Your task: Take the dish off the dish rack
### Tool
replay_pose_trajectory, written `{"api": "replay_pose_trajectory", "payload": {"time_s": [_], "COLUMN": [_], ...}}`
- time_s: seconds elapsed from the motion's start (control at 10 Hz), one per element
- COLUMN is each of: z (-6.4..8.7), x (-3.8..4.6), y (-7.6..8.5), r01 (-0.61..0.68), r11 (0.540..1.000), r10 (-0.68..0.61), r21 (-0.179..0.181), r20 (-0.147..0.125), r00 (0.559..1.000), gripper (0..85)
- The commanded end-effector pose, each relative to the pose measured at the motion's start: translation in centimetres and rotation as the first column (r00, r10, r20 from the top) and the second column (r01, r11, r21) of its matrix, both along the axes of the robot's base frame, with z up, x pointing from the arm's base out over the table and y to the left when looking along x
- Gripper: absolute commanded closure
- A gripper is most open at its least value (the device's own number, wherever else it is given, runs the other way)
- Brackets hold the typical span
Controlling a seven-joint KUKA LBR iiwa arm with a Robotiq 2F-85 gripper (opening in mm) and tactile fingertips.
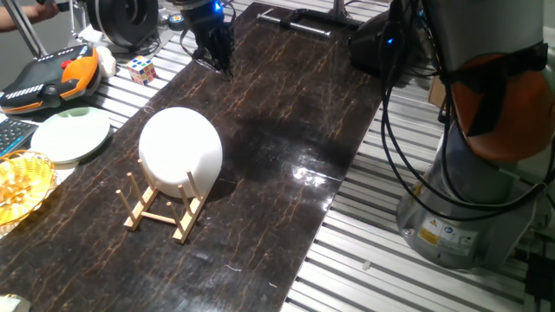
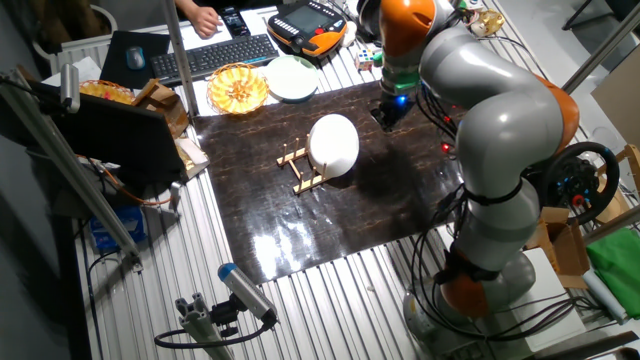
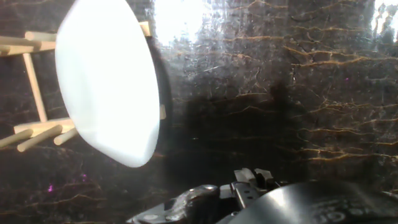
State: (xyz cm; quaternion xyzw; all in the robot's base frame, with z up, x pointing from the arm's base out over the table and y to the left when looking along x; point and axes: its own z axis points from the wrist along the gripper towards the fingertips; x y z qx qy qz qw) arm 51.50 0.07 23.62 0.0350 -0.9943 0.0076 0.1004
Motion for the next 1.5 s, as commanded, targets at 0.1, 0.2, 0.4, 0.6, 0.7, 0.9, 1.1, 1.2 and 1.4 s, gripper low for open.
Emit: {"api": "replay_pose_trajectory", "payload": {"time_s": [0.1,0.2,0.4,0.6,0.7,0.9,1.1,1.2,1.4], "z": [0.0,-0.5,-1.5,-1.9,-2.2,-2.2,-2.4,-2.8,-3.3], "x": [0.00,0.60,1.93,2.62,2.80,3.31,3.89,4.20,4.70], "y": [0.0,0.3,0.9,1.3,1.0,-0.4,-1.7,-1.8,-1.4], "r01": [0.021,0.041,0.067,0.094,0.094,0.074,0.095,0.100,0.124], "r11": [1.000,0.998,0.995,0.987,0.982,0.984,0.967,0.965,0.954], "r10": [-0.021,-0.043,-0.073,-0.104,-0.105,-0.085,-0.108,-0.114,-0.142], "r21": [0.023,0.045,0.077,0.130,0.162,0.163,0.236,0.244,0.275], "r20": [0.015,0.042,0.080,0.077,0.063,0.058,0.041,0.045,0.046], "r00": [1.000,0.998,0.994,0.992,0.992,0.995,0.993,0.992,0.989], "gripper": [84.3,84.3,84.3,84.3,84.3,84.3,84.3,84.3,84.3]}}
